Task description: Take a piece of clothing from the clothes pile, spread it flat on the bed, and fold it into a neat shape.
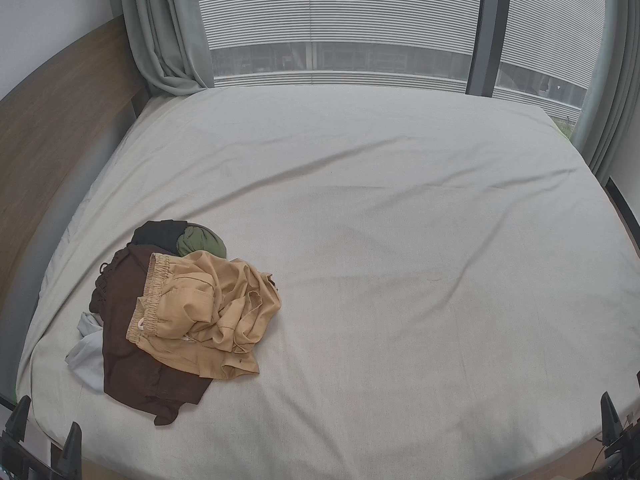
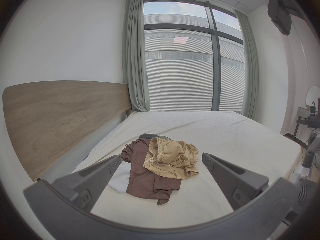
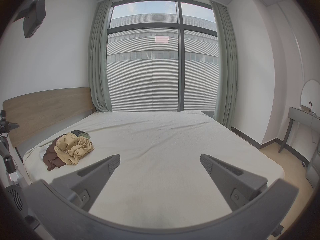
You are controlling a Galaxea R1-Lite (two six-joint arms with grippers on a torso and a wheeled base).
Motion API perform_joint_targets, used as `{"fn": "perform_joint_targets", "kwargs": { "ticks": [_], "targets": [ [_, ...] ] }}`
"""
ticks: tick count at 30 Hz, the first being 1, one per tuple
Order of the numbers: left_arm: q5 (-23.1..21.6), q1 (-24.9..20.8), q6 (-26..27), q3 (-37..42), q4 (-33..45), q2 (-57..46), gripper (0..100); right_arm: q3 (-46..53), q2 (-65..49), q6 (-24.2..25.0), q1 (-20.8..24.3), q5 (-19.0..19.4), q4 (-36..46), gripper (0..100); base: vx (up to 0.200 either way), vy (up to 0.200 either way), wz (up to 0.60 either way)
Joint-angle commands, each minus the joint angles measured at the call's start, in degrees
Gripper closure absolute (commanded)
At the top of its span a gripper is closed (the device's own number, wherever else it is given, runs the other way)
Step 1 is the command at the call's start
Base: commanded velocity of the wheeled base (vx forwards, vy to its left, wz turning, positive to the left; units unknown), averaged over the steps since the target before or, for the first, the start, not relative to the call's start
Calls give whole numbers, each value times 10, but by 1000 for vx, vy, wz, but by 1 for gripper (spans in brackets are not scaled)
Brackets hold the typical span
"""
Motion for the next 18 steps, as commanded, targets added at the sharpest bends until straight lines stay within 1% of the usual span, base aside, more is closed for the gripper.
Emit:
{"fn": "perform_joint_targets", "kwargs": {
  "ticks": [1, 18],
  "targets": [
    [0, 0, 0, 9, 0, -9, 0, 10, -1, 0, 0, 0, 0, 0, 0, 0, 0],
    [-2, -1, -1, 9, 0, -9, 0, 10, -1, 1, 1, 0, 0, 0, 0, 0, 0]
  ]
}}
